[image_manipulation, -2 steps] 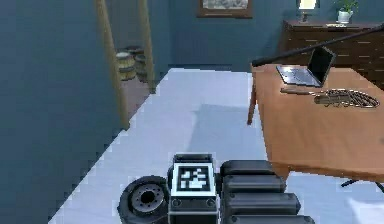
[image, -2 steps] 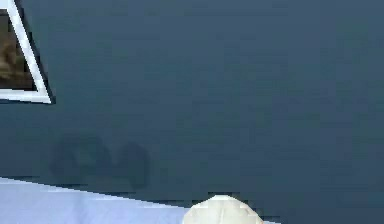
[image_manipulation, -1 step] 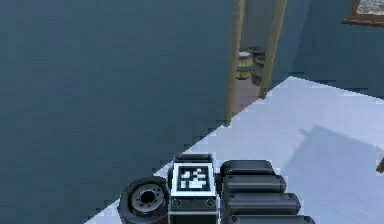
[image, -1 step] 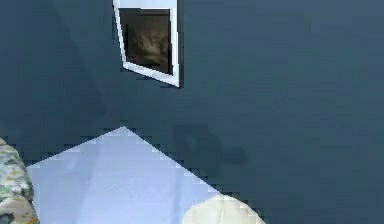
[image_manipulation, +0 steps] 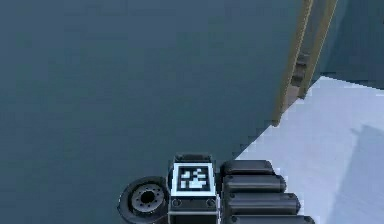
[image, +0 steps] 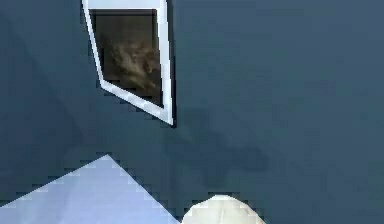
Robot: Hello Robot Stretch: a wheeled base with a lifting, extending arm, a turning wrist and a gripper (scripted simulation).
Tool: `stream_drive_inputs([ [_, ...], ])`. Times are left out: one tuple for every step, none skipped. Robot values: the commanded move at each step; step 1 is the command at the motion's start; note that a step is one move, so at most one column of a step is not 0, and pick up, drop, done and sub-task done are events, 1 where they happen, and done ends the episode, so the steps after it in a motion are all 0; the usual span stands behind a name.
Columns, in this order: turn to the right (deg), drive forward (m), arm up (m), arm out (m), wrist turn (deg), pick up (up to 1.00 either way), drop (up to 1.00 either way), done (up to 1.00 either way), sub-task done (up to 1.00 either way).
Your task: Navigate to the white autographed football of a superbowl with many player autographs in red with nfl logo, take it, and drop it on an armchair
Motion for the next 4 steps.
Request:
stream_drive_inputs([
  [-36.0,0.0,0.0,0.0,0.0,0.0,0.0,0.0,0.0],
  [0.0,1.0,0.0,0.0,0.0,0.0,0.0,0.0,0.0],
  [-6.0,0.0,0.0,0.0,0.0,0.0,0.0,0.0,0.0],
  [0.0,0.4,0.0,0.0,0.0,0.0,0.0,0.0,0.0],
])
